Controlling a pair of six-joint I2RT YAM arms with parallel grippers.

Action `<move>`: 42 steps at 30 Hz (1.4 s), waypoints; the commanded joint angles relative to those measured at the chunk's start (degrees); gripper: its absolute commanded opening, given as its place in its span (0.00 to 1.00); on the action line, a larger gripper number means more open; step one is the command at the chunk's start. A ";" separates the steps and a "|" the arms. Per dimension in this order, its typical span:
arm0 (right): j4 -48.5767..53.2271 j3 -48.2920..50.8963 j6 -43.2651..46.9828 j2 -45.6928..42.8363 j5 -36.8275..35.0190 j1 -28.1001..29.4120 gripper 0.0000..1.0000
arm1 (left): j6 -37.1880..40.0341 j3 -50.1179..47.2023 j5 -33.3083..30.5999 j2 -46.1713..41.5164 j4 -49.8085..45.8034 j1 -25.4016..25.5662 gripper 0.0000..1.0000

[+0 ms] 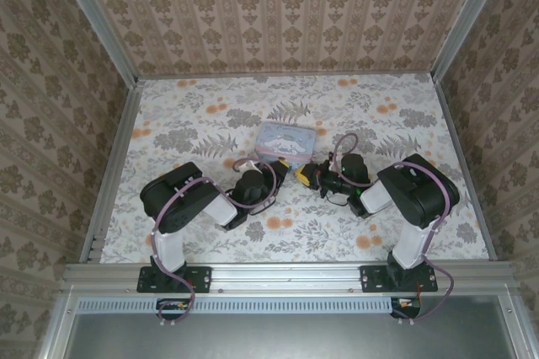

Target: Unlock the padlock with the key

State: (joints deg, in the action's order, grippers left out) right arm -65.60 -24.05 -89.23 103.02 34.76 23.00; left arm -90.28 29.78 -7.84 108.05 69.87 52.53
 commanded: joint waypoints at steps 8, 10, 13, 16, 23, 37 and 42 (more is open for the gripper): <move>20.90 -8.56 30.00 -8.98 0.45 -1.56 0.00 | -4.28 0.37 12.84 -2.41 4.38 5.84 0.00; 22.70 -9.29 32.68 -9.37 1.44 -1.76 0.00 | -4.20 0.53 13.26 -2.22 4.38 5.86 0.00; 21.85 -9.65 32.47 -8.23 2.36 -1.82 0.00 | -4.20 1.01 13.70 -2.23 4.40 5.94 0.00; 12.24 -7.87 25.47 -4.77 2.88 -1.90 0.00 | -3.95 1.26 13.82 -2.56 4.47 6.18 0.00; -7.67 -6.18 8.44 3.82 2.70 -2.01 0.00 | -4.99 1.36 13.34 -4.34 4.67 6.63 0.00; -10.13 -7.13 -2.06 6.03 1.31 -2.53 0.00 | -3.83 2.04 11.91 -7.26 4.58 7.10 0.00; -9.75 -9.03 -2.48 5.37 1.99 0.05 0.00 | -4.20 2.93 12.65 -4.70 4.60 7.16 0.00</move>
State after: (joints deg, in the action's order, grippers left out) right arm -71.83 -28.56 -90.32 107.77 40.62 20.10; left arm -93.91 29.65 -11.27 103.00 66.52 53.60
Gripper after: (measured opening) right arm 0.067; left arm 0.093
